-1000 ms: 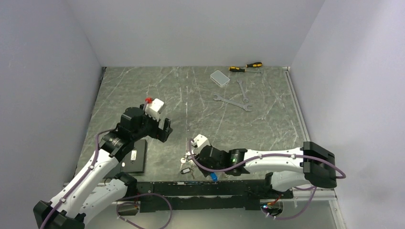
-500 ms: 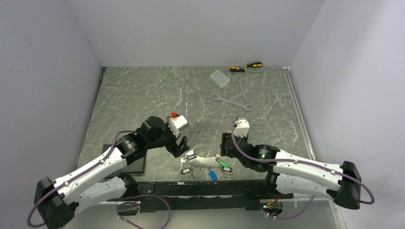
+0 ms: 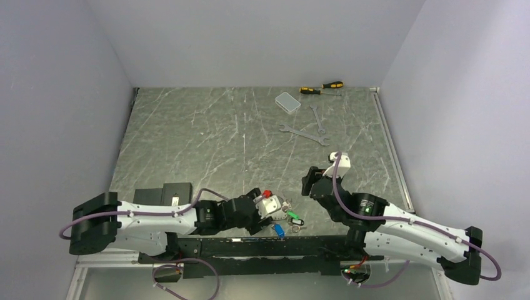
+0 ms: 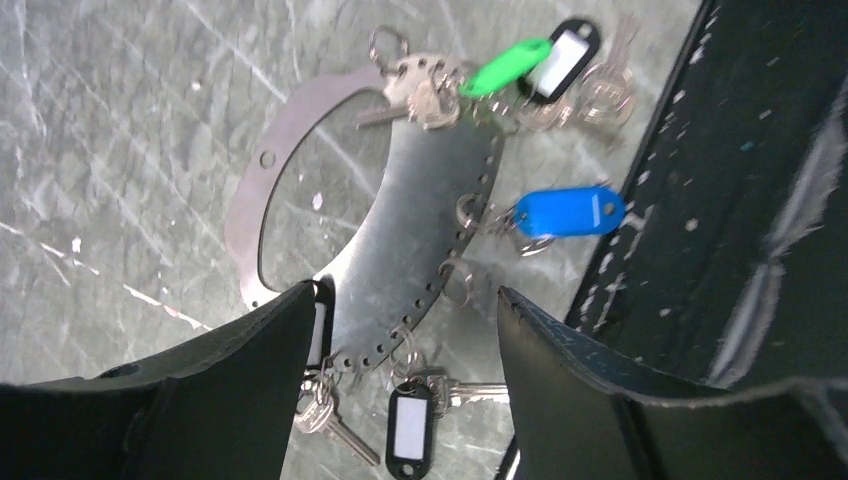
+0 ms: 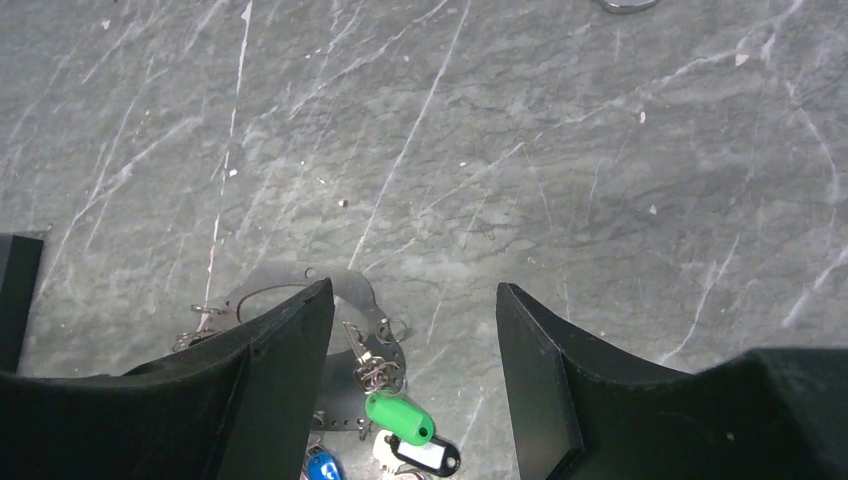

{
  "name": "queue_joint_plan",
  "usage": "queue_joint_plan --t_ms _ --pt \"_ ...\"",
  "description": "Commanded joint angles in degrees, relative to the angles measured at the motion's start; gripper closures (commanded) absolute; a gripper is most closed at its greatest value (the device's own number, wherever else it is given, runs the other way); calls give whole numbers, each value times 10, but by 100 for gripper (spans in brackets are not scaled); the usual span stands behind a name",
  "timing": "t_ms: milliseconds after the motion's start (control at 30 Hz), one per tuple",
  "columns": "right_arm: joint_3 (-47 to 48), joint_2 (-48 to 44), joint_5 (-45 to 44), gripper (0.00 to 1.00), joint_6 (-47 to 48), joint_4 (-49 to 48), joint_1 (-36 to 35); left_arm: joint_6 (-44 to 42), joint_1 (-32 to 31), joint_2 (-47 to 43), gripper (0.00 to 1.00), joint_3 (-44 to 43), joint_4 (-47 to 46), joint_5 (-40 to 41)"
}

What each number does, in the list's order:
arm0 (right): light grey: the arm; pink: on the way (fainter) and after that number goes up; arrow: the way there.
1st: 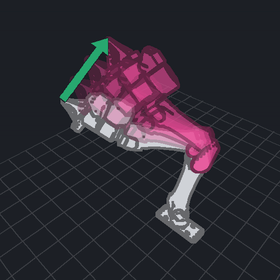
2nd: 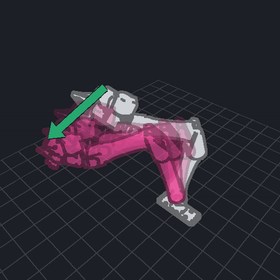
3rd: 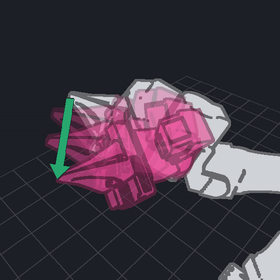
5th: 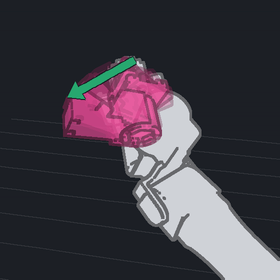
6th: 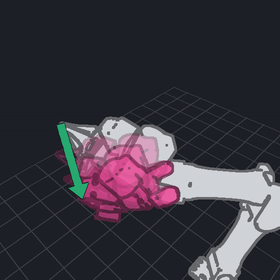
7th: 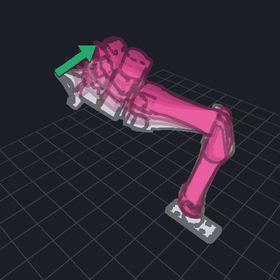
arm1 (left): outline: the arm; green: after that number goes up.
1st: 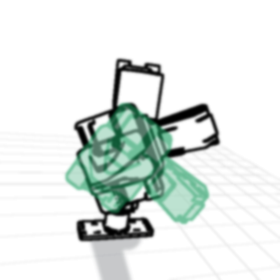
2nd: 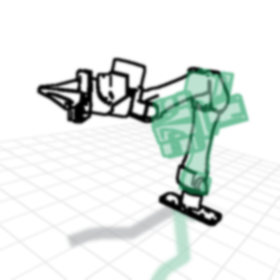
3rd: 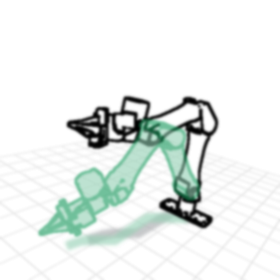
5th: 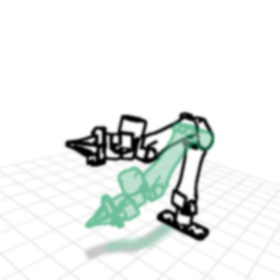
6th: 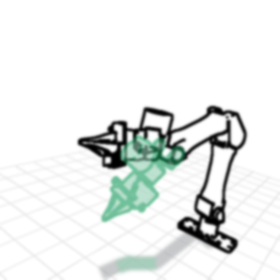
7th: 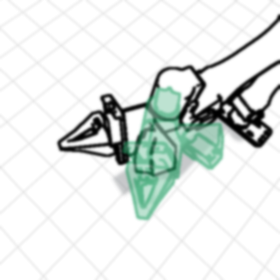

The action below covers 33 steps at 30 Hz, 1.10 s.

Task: Put the keys on the keyring

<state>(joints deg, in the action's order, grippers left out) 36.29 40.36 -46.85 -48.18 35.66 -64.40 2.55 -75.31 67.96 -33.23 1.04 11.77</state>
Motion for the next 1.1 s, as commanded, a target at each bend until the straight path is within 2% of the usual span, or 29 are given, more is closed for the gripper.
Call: queue_joint_plan --t_ms 0,100,267,467,700,1067 --pt "8 -24 -13 36 14 3 2 -39 -8 7 31 51 -147 53" --pt "2 -34 -4 36 15 1 2 -49 -8 13 34 71 -183 38" --pt "-5 -44 1 36 16 2 2 -55 -8 43 39 69 -187 -4" --pt "-8 -48 4 35 24 6 2 -52 -8 61 36 62 -182 -44" --pt "-12 -48 9 35 29 3 2 -51 -15 79 35 61 -165 -36" --pt "-11 -40 24 35 36 3 2 -67 -23 127 47 73 -211 18"
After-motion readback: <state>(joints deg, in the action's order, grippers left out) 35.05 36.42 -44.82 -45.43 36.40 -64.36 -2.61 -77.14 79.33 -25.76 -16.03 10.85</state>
